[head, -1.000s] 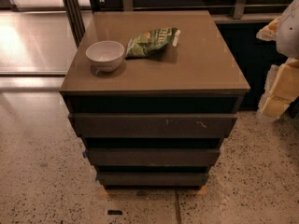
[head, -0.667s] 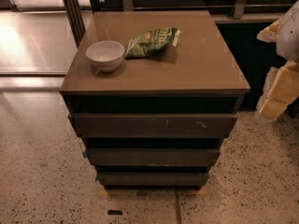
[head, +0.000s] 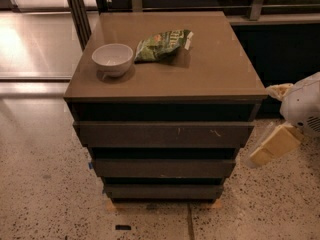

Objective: Open top drawer

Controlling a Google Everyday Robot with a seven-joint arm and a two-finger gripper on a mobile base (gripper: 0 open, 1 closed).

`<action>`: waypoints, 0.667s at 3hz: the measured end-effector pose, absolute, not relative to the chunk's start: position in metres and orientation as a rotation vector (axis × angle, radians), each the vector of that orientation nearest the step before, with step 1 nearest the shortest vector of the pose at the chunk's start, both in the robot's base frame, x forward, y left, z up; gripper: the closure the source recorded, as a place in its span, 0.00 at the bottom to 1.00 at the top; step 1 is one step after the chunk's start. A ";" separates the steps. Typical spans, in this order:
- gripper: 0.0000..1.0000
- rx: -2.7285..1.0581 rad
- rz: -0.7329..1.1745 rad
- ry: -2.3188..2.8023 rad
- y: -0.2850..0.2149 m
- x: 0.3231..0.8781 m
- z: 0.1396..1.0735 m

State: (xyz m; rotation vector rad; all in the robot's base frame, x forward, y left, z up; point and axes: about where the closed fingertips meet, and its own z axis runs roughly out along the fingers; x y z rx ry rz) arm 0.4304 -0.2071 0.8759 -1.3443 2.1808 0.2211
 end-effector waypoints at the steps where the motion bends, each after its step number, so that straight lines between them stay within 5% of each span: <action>1: 0.14 -1.209 0.288 2.122 -0.198 0.449 0.876; 2: 0.37 -1.207 0.286 2.118 -0.197 0.450 0.878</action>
Offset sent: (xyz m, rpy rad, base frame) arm 0.0172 0.0073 -0.0046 0.1166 -0.0444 -0.0507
